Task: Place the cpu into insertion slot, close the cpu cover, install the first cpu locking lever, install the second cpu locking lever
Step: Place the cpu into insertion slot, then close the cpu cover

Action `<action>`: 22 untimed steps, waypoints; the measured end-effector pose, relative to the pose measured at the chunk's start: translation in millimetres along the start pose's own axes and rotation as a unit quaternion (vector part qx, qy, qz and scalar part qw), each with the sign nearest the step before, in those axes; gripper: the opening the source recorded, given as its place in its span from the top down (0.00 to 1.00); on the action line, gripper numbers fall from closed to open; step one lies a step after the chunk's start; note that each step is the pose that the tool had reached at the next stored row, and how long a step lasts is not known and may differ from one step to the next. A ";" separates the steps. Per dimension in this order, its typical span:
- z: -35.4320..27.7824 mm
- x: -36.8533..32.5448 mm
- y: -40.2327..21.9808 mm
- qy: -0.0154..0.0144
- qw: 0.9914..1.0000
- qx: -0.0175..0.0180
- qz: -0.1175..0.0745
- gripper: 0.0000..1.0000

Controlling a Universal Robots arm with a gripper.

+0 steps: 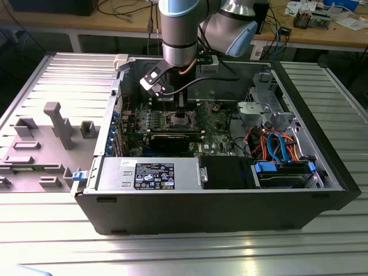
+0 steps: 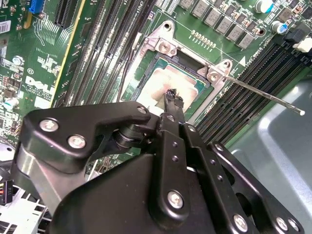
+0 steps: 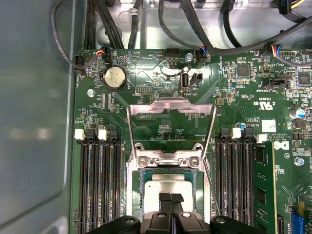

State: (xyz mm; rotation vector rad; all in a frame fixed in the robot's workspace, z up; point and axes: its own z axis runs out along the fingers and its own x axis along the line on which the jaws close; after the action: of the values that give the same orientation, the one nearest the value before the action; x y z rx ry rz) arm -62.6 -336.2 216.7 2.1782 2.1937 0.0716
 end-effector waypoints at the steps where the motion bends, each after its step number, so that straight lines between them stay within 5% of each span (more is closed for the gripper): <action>1: 0.0 0.0 0.0 0.000 1.000 0.000 0.000 0.89; 17: 0.0 0.0 0.3 0.001 1.000 0.000 0.000 0.89; 18: -0.3 0.0 0.4 0.001 1.000 0.002 0.000 0.89; 20: -1.1 -0.1 0.7 0.003 1.000 0.015 0.000 0.89; 22: -2.0 -0.1 0.7 0.003 1.000 0.016 0.000 0.89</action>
State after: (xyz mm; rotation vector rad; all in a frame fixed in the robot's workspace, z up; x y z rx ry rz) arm -62.0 -336.3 218.8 2.1971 2.2121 0.0439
